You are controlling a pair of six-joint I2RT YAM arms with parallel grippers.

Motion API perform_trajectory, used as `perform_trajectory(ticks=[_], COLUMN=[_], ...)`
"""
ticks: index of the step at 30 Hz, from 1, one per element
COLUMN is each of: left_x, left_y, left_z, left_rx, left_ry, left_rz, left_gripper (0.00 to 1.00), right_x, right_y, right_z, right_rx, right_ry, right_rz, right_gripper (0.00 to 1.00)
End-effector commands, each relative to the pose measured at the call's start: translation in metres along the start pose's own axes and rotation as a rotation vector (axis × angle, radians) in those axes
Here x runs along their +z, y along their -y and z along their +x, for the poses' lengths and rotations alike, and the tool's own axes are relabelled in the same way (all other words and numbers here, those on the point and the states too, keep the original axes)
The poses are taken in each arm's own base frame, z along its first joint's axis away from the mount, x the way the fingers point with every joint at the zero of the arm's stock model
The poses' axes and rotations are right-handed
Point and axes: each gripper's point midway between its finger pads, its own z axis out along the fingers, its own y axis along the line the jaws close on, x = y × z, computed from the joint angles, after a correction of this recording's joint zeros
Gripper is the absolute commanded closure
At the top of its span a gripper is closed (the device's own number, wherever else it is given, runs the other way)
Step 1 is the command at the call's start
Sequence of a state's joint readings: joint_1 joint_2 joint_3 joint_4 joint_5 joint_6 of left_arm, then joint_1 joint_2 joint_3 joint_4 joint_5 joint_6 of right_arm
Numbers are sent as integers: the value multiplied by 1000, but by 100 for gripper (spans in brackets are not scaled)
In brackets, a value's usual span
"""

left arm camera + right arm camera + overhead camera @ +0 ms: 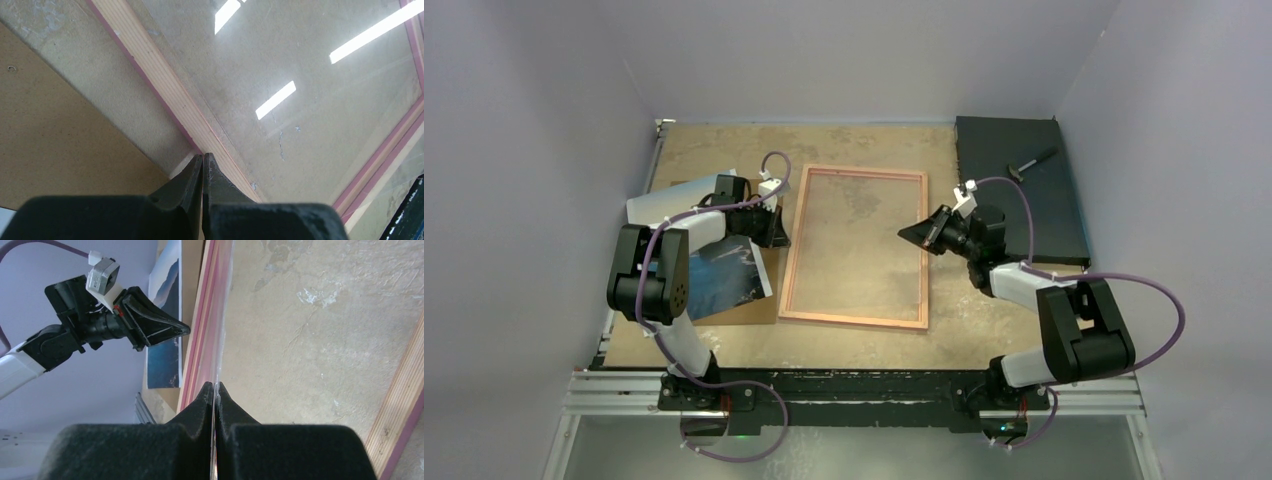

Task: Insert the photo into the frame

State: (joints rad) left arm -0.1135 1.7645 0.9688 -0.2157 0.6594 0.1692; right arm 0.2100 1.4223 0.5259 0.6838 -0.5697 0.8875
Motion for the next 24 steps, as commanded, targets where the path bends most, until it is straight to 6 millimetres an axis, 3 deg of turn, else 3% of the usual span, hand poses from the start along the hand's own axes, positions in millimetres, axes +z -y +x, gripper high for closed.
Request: perform_trajectory(ticks=[1, 11, 24], left_x=[-1, 0, 0], left_y=[-4, -3, -3], left_z=[53, 53, 53], left_rx=[-69, -68, -63], left_ry=[-168, -169, -169], left_rz=[-28, -23, -24], left_gripper=[100, 100, 100], right_x=[-6, -18, -17], right_y=[-25, -29, -53], right_z=[-8, -8, -7], right_rx=[22, 68, 81], right_ry=[57, 102, 109], right_rz=[-93, -83, -151], right_gripper=[100, 100, 100])
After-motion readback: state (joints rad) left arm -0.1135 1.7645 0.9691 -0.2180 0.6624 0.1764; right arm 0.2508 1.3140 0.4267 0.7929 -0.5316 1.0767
